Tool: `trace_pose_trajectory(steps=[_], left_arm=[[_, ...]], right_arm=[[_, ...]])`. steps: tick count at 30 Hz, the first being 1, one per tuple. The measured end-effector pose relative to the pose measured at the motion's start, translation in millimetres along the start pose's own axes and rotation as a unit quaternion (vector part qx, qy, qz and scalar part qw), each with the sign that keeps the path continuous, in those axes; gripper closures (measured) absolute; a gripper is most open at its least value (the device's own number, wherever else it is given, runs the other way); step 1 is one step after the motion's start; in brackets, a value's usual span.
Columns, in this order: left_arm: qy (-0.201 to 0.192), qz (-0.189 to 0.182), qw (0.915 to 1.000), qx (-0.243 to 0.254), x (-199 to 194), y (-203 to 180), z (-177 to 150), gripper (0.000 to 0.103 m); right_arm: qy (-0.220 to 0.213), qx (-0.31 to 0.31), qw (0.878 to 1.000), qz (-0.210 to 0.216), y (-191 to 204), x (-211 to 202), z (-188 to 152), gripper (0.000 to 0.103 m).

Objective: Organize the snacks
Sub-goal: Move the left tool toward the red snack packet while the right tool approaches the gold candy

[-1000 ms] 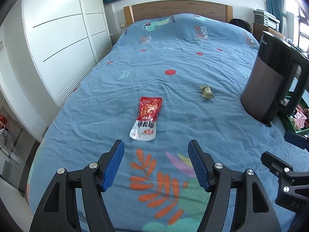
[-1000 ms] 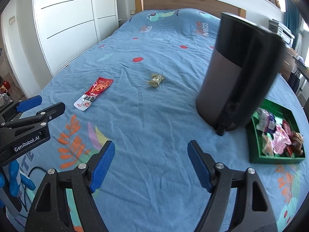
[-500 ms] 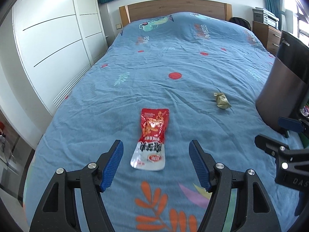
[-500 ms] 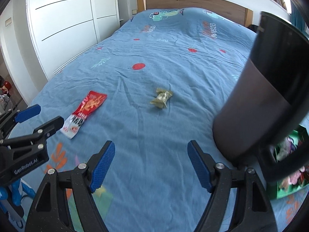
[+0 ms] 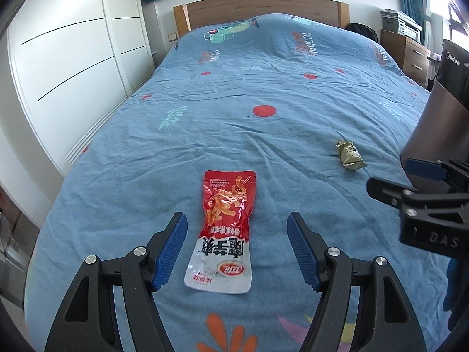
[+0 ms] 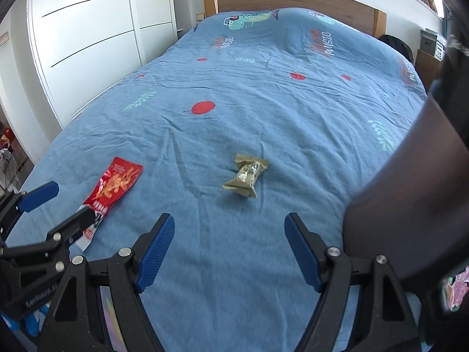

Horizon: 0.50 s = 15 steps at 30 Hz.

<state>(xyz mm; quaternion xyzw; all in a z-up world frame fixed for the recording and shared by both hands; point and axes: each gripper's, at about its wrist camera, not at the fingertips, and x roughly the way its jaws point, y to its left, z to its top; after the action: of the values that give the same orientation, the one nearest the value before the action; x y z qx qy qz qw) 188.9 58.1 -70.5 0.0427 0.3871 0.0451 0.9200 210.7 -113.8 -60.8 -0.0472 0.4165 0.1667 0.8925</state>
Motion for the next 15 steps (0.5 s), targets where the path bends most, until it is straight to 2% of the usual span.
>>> trace_pose_trajectory(steps=[12,15], left_arm=[[0.024,-0.042,0.9987,0.014,39.6,2.9,-2.0,0.038],[0.027,-0.042,0.9987,0.015,44.8,4.2,-3.6,0.037]], right_arm=[[0.019,0.024,0.999,-0.017,-10.5,65.5,26.9,0.000],[0.023,0.030,0.999,-0.017,-14.0,77.4,27.4,0.000]])
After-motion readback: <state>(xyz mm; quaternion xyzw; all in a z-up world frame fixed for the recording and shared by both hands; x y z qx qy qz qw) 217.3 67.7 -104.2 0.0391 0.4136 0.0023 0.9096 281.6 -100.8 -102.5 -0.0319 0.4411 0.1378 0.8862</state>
